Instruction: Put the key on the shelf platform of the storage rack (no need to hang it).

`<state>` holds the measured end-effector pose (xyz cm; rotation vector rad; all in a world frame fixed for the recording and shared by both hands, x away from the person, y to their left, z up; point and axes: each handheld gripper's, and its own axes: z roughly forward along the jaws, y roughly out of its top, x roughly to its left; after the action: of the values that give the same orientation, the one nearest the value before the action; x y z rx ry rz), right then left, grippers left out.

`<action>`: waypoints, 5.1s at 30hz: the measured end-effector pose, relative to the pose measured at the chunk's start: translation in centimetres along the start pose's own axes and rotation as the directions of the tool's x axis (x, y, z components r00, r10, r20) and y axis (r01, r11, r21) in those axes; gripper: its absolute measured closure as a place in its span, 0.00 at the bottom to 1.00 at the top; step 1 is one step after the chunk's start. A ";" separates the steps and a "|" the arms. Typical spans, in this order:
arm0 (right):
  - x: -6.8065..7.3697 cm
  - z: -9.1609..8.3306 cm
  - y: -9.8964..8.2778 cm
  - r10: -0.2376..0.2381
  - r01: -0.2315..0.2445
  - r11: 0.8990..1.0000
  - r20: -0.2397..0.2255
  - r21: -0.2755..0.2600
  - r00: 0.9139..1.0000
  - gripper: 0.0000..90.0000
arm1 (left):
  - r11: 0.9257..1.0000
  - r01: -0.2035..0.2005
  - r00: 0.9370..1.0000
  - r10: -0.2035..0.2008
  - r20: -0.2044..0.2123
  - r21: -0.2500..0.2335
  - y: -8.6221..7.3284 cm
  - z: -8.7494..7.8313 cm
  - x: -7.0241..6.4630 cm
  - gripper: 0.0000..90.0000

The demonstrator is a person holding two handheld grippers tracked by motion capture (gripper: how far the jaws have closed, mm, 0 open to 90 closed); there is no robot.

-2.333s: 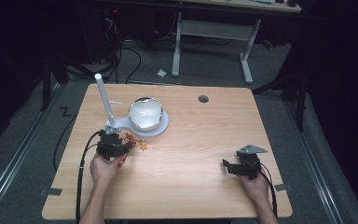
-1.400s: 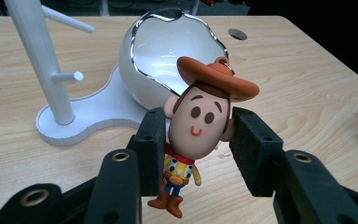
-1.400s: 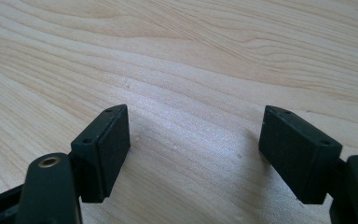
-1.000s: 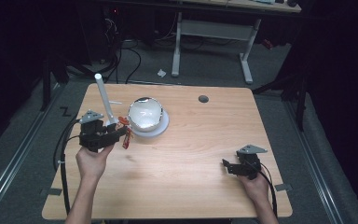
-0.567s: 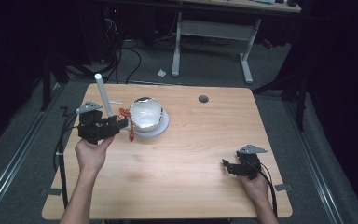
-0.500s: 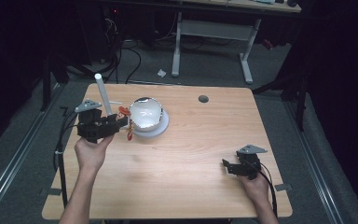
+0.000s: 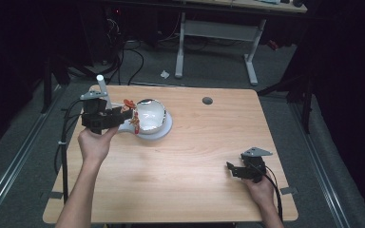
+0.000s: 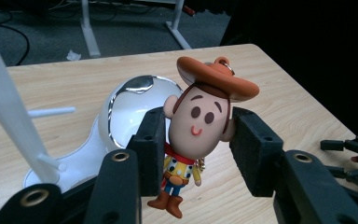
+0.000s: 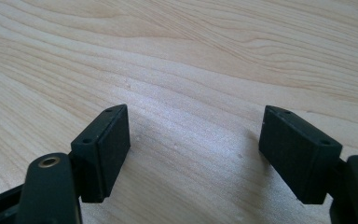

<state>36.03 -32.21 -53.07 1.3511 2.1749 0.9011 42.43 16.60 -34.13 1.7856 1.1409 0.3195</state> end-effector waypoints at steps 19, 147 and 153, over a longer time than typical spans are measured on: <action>0.0 0.0 0.0 -0.001 0.001 1.000 0.000 0.000 1.000 0.27 | 0.999 -0.040 0.999 0.040 0.005 0.008 3.2 2.2 -1.2 0.64; 0.0 0.0 0.0 -0.002 0.002 1.000 -0.003 0.001 1.000 0.27 | 0.988 -0.072 0.990 0.088 -0.114 0.135 -2.7 10.2 0.3 0.47; 0.0 0.0 0.0 -0.001 0.001 1.000 -0.003 0.001 1.000 0.27 | 0.989 -0.053 0.988 0.073 -0.138 0.139 -2.9 9.1 1.0 0.46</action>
<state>36.03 -32.16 -53.07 1.3499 2.1784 0.9018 47.15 12.45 -41.38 1.9464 1.2331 0.4223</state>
